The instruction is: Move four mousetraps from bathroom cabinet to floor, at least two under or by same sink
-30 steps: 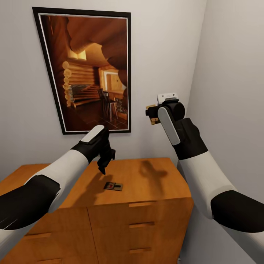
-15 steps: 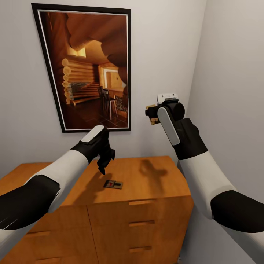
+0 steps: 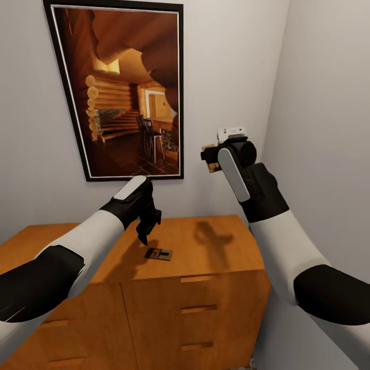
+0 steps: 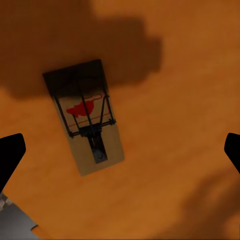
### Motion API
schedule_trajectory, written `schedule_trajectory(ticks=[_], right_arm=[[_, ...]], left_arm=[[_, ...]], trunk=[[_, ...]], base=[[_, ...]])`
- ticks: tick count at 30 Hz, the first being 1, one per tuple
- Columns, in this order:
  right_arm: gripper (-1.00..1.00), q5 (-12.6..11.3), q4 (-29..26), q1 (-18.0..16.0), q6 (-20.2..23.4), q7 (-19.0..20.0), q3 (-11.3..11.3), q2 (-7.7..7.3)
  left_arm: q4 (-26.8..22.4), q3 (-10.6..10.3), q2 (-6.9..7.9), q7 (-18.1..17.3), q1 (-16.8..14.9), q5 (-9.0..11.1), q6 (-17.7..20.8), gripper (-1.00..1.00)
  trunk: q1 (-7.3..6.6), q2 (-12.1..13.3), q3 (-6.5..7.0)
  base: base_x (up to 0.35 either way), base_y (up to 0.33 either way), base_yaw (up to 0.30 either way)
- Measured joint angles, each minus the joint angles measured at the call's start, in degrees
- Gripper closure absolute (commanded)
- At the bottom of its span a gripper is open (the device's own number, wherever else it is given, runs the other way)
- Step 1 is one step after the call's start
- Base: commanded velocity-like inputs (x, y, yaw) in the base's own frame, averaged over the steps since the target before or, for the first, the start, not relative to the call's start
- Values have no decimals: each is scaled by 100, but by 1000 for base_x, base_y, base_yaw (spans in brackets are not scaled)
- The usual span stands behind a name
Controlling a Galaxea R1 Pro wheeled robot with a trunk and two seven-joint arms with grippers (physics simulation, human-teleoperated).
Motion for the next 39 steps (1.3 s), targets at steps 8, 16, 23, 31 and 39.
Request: schedule_trajectory(ticks=[8, 16, 23, 31, 39], right_arm=[[100, 3, 25, -454, 0, -2, -10, 49], [100, -25, -30, -762, 0, 7, -22, 58], [100, -61, -201, -811, 0, 21, -38, 52], [100, -75, -263, -816, 0, 26, -41, 57], [100, -75, -280, -806, 0, 27, -37, 57]], left_arm=[[0, 0, -1, 12, 2, 7, -1, -100], [-3, 0, -3, 101, 2, 7, -1, -100], [-8, 0, 2, 163, 4, 5, -1, -100], [-1, 0, -5, 172, 5, -1, -1, -100], [-6, 0, -6, 173, 5, 2, -1, -100]], trunk=[[66, -122, -54], [67, -122, -54], [110, -201, -90], [286, -522, -234], [286, -523, -234]], base=[[0, 0, 0], [0, 0, 0], [0, 0, 0], [0, 0, 0], [0, 0, 0]])
